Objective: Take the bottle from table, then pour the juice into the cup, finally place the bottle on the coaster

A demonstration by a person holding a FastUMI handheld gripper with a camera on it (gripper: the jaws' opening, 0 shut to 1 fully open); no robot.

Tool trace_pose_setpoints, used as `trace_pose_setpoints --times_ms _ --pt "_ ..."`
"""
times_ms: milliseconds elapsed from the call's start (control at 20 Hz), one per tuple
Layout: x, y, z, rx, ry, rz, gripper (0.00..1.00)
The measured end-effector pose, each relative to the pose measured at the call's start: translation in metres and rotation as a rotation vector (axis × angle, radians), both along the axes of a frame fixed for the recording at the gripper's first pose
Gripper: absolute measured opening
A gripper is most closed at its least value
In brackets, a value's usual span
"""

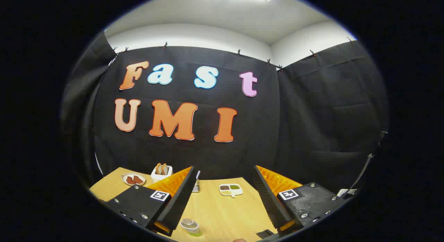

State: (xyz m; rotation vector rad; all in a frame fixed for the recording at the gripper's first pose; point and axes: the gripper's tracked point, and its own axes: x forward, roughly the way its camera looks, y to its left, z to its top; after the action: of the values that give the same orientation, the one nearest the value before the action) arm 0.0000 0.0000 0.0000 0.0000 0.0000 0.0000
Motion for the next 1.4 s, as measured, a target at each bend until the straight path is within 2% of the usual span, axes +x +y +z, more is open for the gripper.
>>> trace_pose_setpoints --times_ms 250,900,1100,1400 --pt "-0.006 0.011 -0.023 0.022 0.034 0.036 0.98" --pt "-0.012 0.03 -0.032 0.062 0.023 0.059 0.98" --pt "-0.014 0.05 -0.066 0.045 0.058 0.109 0.98" --pt "-0.019 0.073 -0.149 0.044 0.192 0.159 0.98"
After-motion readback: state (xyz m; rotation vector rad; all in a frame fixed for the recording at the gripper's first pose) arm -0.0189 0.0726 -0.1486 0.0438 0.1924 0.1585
